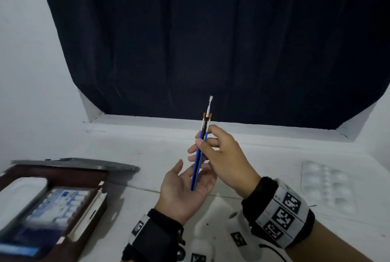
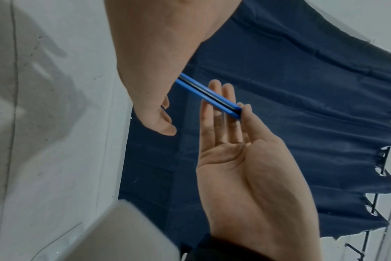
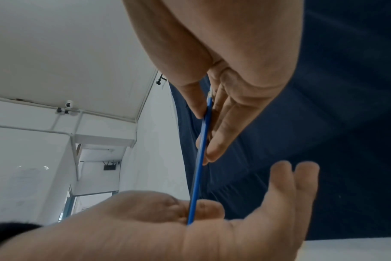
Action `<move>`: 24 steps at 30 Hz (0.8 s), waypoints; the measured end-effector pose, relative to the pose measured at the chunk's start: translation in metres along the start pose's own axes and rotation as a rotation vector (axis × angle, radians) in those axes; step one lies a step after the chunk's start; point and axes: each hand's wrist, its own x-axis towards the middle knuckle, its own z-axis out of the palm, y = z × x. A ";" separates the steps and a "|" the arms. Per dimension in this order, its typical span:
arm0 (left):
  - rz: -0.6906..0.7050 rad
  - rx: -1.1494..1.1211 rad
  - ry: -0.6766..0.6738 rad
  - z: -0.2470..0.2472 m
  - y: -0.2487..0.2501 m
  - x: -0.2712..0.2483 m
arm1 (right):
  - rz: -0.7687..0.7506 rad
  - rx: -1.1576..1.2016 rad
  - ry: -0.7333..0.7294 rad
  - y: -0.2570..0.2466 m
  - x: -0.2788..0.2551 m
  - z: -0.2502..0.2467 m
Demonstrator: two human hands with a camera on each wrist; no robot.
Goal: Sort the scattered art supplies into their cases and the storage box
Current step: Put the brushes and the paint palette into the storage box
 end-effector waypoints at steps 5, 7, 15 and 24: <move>0.083 0.044 0.023 -0.014 0.016 -0.021 | 0.075 0.059 -0.072 0.006 -0.007 0.024; 0.143 0.121 0.031 -0.019 0.026 -0.035 | 0.075 0.106 -0.091 0.003 -0.007 0.034; 0.470 0.434 0.076 -0.044 0.101 -0.101 | 0.054 0.197 -0.165 -0.015 -0.004 0.088; 0.933 1.015 0.265 -0.101 0.219 -0.192 | 0.081 0.146 -0.288 -0.024 0.020 0.187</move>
